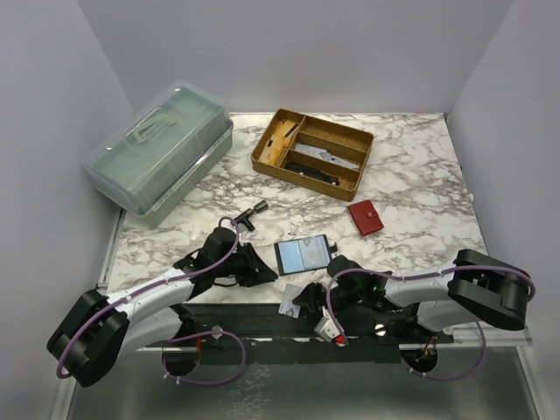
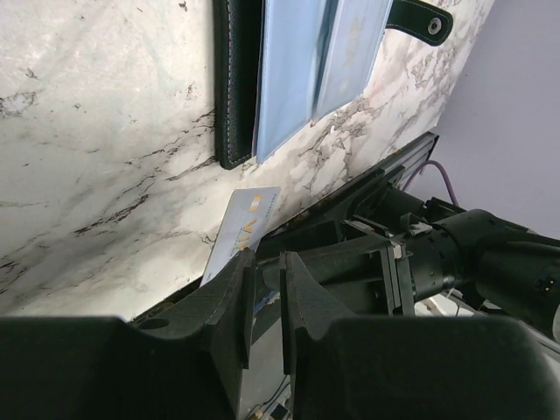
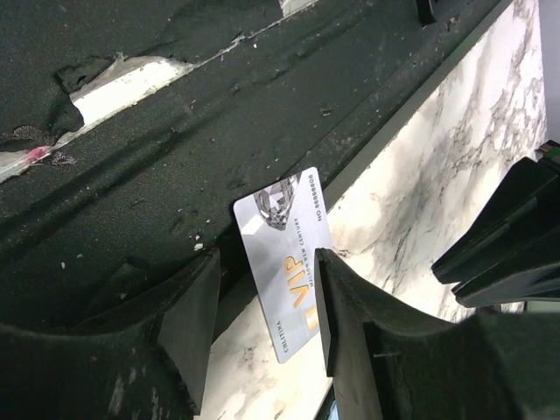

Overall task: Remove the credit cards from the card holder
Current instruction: Pick up the credit card at the corner of the board.

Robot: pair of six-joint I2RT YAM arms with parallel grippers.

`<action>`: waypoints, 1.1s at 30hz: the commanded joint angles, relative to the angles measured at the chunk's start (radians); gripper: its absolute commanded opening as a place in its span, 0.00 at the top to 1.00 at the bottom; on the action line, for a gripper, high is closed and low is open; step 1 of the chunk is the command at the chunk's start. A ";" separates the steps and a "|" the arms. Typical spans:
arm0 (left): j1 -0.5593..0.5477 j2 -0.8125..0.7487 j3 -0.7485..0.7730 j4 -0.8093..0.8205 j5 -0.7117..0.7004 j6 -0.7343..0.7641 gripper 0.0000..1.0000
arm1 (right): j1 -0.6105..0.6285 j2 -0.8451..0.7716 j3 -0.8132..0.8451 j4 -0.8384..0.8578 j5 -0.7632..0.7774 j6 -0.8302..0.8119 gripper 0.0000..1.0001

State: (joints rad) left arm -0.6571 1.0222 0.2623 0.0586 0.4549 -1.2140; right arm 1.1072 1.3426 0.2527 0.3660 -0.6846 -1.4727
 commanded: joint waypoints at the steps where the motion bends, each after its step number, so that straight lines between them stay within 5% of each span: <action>1: -0.007 0.001 -0.021 0.031 -0.023 -0.025 0.77 | 0.023 0.034 -0.028 0.112 0.053 0.025 0.50; 11: -0.007 -0.034 -0.049 0.049 -0.033 -0.044 0.77 | 0.084 0.077 -0.061 0.277 0.161 0.116 0.61; 33: -0.006 -0.119 -0.092 0.056 -0.032 -0.067 0.77 | 0.108 0.086 -0.006 0.310 0.221 0.222 0.84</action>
State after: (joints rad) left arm -0.6590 0.9176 0.1791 0.1036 0.4366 -1.2613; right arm 1.2057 1.4464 0.2150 0.6342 -0.4915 -1.3037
